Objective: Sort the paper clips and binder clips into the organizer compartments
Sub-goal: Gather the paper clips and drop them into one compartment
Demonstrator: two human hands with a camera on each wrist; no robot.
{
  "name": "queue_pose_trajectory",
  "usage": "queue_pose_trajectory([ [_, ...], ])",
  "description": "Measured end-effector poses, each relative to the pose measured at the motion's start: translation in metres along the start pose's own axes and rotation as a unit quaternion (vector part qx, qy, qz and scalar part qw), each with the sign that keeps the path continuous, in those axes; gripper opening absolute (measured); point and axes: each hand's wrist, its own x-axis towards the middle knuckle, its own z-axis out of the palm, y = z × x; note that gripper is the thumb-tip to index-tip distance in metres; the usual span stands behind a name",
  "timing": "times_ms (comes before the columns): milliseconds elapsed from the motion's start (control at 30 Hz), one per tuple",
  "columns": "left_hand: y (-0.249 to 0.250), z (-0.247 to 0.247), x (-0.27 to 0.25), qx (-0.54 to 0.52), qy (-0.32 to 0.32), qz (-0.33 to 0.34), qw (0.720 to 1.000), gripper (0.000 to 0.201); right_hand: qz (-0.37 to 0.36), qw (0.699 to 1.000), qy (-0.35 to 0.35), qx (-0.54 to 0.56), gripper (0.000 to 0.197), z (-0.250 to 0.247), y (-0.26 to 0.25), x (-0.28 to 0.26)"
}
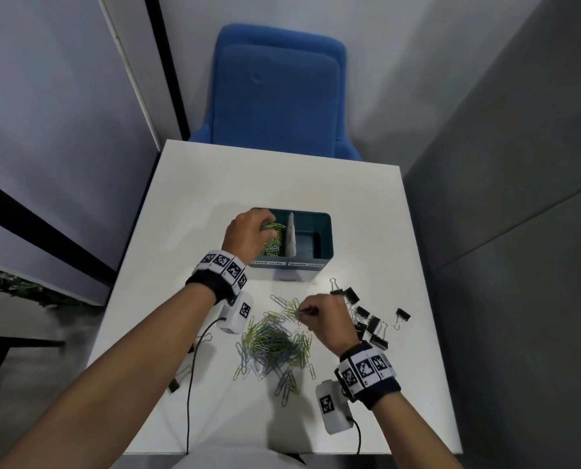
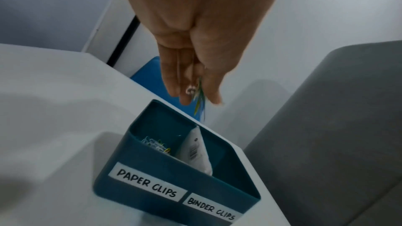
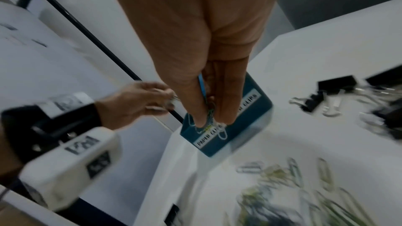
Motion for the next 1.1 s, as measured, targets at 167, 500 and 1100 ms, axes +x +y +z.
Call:
queue_pose_trajectory([
  [167,-0.024,0.014,-0.019,0.078,-0.048,-0.013,0.996,0.025,0.002,0.998,0.058,0.033,0.007,-0.03,-0.027,0.046],
  [500,-0.073,0.078,-0.114,0.14,-0.212,-0.062,0.965,0.04,0.023,0.998,0.054,-0.017,0.015,-0.038,-0.062,0.128],
  [1100,-0.074,0.117,-0.129,0.282,-0.331,0.141,0.889,0.083,0.051,0.958,-0.154,-0.236,0.076,0.089,0.058,-0.024],
])
